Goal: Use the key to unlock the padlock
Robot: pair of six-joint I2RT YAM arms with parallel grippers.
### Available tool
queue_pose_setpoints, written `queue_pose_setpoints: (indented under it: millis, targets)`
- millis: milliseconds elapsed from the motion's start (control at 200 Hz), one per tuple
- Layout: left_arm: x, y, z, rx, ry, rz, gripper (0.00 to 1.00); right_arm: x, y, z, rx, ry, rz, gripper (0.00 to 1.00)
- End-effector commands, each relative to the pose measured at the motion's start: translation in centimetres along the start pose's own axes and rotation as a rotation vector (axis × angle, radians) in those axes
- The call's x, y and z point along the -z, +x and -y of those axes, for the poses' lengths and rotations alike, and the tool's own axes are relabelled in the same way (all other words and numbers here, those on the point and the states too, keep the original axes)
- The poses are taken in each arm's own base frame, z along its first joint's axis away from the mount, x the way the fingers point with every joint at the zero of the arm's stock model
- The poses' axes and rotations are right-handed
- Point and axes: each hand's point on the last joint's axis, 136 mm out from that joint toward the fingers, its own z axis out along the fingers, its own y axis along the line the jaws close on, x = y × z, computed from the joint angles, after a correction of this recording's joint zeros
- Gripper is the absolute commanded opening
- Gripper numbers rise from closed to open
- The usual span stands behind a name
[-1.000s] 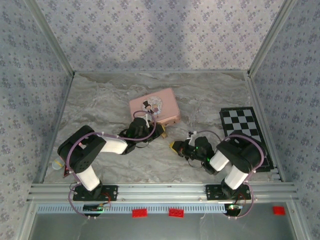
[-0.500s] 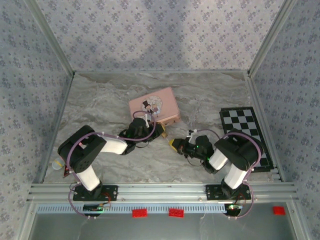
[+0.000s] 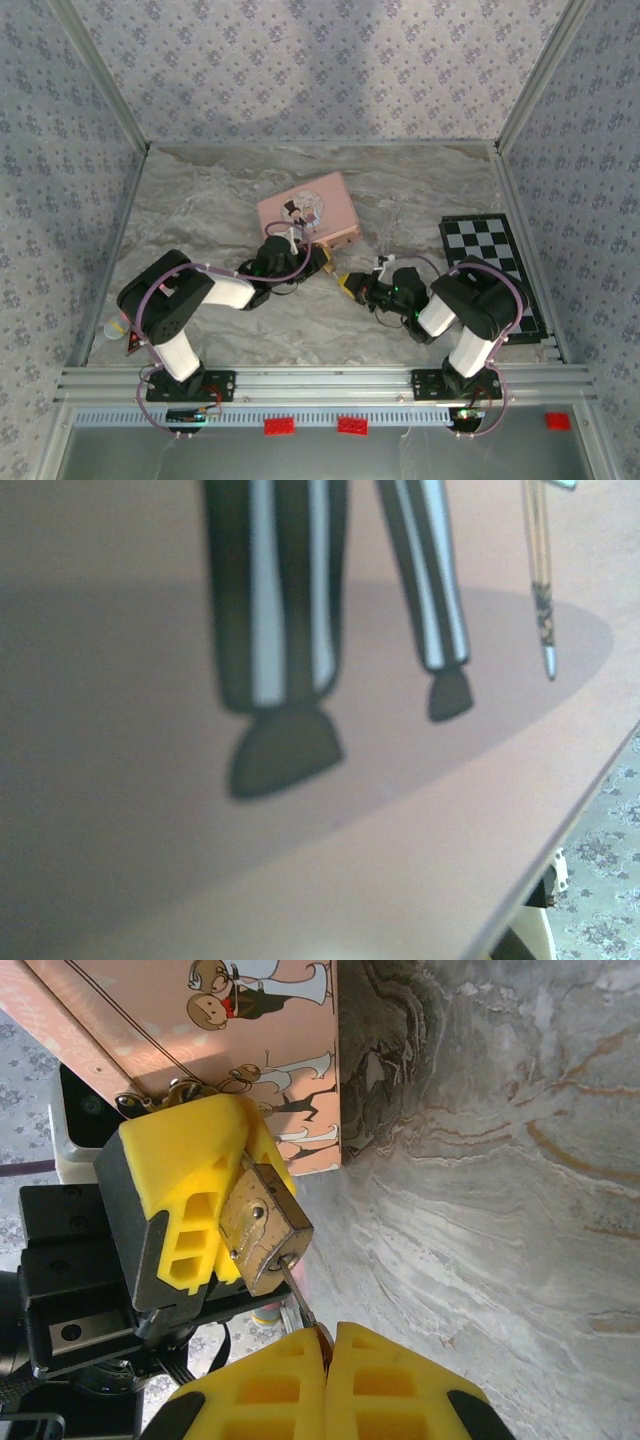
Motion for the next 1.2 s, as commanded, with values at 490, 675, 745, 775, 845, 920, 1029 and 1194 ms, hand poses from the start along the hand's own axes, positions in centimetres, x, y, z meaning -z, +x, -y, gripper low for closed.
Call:
queue_pose_setpoints:
  millis: [490,675,745,775,845,920,1029,1194]
  targets:
    - [0.0,0.4,1.4,0.098,0.08,-0.046,0.0,-0.4,-0.6,-2.0,0.005,-0.065,-0.011,0.0]
    - [0.0,0.4,1.5,0.1,0.086,-0.045,0.0,-0.5,-1.0,-2.1,0.006,-0.066,0.004,0.0]
    - [0.0,0.5,1.5,0.101,0.086,-0.047,0.0,-0.5,-1.1,-2.3,0.008,-0.071,0.005,0.0]
    - [0.0,0.4,1.5,0.101,0.087,-0.046,0.0,-0.6,-1.2,-2.3,0.008,-0.072,0.008,0.0]
    - [0.0,0.4,1.6,0.103,0.091,-0.046,0.0,-0.6,-1.3,-2.2,0.004,-0.068,0.009,0.0]
    - [0.1,0.4,1.6,0.102,0.092,-0.045,0.0,-0.7,-1.3,-2.2,0.005,-0.068,0.008,0.0]
    - [0.1,0.4,1.8,0.103,0.098,-0.043,0.0,-0.8,-1.4,-2.2,0.004,-0.07,0.008,0.0]
    - [0.1,0.4,1.8,0.106,0.099,-0.044,0.0,-0.7,-1.5,-2.2,0.002,-0.069,0.016,0.0]
